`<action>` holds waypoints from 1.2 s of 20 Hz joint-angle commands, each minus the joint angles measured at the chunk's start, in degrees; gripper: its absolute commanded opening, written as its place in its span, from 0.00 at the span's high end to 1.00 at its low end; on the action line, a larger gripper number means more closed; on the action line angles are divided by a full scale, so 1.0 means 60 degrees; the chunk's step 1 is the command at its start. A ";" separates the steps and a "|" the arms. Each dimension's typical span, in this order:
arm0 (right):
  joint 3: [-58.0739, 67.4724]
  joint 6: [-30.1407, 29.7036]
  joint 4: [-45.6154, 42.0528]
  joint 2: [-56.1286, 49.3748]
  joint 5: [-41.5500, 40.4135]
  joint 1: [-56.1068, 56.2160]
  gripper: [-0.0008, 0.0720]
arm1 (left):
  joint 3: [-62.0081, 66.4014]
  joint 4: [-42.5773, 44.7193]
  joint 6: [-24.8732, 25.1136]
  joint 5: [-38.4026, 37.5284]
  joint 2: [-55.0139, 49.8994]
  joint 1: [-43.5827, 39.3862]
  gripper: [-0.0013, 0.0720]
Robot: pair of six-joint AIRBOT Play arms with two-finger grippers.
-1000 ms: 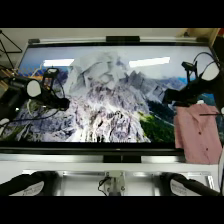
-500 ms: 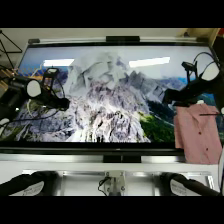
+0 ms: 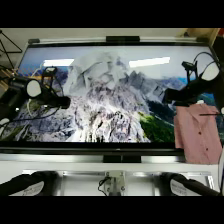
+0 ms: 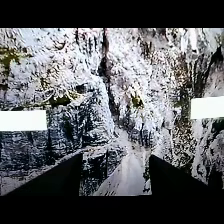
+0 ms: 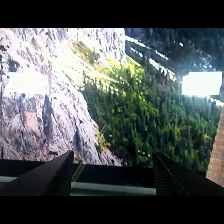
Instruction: Fold the shirts.
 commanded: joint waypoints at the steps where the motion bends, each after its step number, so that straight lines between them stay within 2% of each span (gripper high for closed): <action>1: 0.0011 0.0004 0.0004 -0.0007 -0.0463 0.0000 0.17 | 0.0004 -0.0193 -0.0903 0.1147 -0.0004 -0.0004 0.26; 5: 0.0011 -0.0022 0.0000 -0.0007 -0.1322 0.0000 0.17 | 0.0004 -0.0284 -0.0896 0.2630 -0.0062 0.0004 0.26; 7: 0.0011 -0.0025 0.0004 -0.0007 -0.1752 0.0000 0.17 | 0.0113 -0.0288 -0.0896 0.3566 -0.0382 0.0215 0.11; 10: 0.0011 -0.0025 0.0007 -0.0011 -0.1916 0.0000 0.17 | 0.1107 -0.0291 -0.0583 0.3603 -0.1745 0.0980 0.05; 15: 0.0011 -0.0025 0.0291 -0.0011 -0.1708 0.0007 0.17 | 0.3832 -0.0313 -0.0018 0.2044 -0.4597 0.2109 0.05; 19: 0.0011 -0.0022 0.0361 -0.0011 -0.1712 0.0007 0.17 | 0.4626 -0.0510 0.0339 0.2109 -0.5847 0.2098 0.05; 23: 0.0011 -0.0015 0.0372 -0.0157 -0.1694 0.0007 0.17 | 0.4637 -0.0809 0.0721 0.2463 -0.6317 0.1927 0.07; 24: 0.0011 0.0015 0.0372 -0.0226 -0.1687 0.0007 0.17 | 0.4637 -0.0831 0.0718 0.2481 -0.6357 0.1909 0.19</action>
